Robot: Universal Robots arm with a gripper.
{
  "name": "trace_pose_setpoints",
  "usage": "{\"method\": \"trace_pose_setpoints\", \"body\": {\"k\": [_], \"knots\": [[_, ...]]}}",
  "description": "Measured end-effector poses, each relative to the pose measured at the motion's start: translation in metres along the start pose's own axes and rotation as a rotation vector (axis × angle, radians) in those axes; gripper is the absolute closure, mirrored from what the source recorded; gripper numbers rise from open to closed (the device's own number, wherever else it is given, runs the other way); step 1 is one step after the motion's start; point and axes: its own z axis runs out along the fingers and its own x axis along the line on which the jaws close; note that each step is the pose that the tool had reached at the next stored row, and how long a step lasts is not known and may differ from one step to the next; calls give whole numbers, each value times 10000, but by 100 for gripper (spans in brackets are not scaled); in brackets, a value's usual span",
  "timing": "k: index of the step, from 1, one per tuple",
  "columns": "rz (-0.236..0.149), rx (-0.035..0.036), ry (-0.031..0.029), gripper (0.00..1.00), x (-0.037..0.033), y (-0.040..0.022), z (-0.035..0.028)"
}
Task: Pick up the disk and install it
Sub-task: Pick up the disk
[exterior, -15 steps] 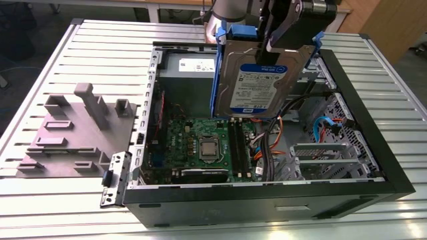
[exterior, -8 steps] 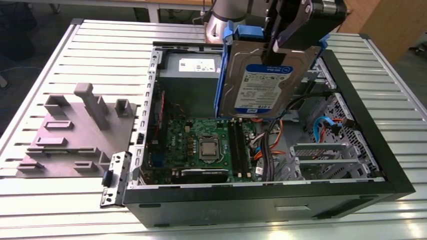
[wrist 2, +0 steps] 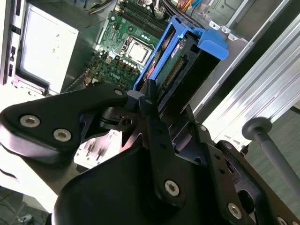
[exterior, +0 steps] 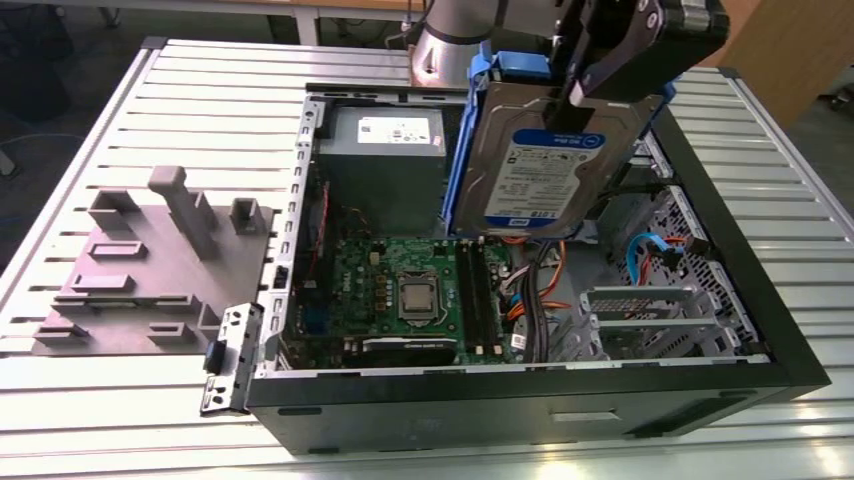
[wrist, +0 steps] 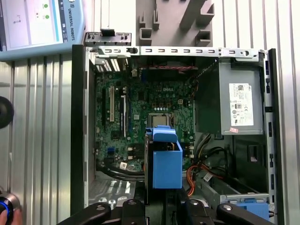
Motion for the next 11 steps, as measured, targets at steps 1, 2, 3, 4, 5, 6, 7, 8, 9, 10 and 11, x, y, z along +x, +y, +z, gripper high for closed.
{"method": "trace_pose_setpoints", "body": {"k": [1, 2, 3, 4, 5, 6, 7, 8, 9, 10, 11], "knots": [[1, -7, 1, 65, 0, -14, -1], [2, -14, 0, 65, 0, -28, -1], [3, -18, 0, 65, 0, -40, -2], [4, -22, -2, 65, 1, -50, -1], [4, -24, -1, 65, 5, -59, -2], [4, -26, 0, 65, 11, -67, -3], [4, -27, 0, 65, 23, -73, -3], [4, -28, 0, 65, 38, -77, -4], [4, -28, 0, 65, 57, -82, -4], [5, -28, -1, 65, 76, -85, -4], [4, -28, 0, 65, 96, -89, -5]]}}
